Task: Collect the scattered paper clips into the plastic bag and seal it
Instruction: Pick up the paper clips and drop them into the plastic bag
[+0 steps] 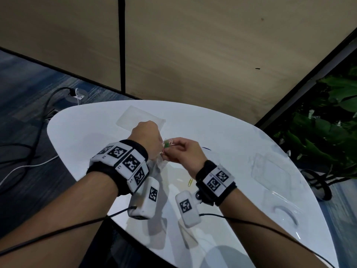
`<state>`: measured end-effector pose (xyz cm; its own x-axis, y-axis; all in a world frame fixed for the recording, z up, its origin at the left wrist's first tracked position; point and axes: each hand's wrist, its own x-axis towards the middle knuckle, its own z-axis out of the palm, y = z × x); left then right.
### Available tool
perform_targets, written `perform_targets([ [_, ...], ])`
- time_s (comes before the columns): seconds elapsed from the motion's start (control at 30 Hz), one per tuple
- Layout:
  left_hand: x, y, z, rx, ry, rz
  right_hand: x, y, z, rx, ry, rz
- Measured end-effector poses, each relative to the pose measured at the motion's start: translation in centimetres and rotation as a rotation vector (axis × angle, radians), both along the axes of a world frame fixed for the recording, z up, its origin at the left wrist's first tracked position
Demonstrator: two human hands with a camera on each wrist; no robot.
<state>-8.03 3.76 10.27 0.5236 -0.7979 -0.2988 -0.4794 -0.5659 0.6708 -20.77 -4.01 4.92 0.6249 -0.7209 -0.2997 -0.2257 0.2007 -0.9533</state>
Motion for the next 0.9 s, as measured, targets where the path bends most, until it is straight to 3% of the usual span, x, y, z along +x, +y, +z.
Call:
perform_targets([
  [0.13,0.0,0.0,-0.1,-0.001,0.041,0.006,0.5,0.2,-0.3,-0.469,0.345,0.063],
  [0.23,-0.2,-0.1,-0.2,0.000,0.046,0.007,1.1,-0.2,0.3,-0.677,0.455,0.139],
  [0.47,-0.2,0.1,0.0,0.001,0.010,-0.018,1.9,-0.3,0.6,-0.819,0.601,0.305],
  [0.8,-0.1,0.2,0.3,0.013,0.001,-0.028,1.9,-0.2,0.5,-0.838,0.559,0.460],
  [0.9,0.0,0.2,0.3,0.020,-0.003,-0.025,1.3,-0.5,1.5,-0.844,0.561,0.657],
])
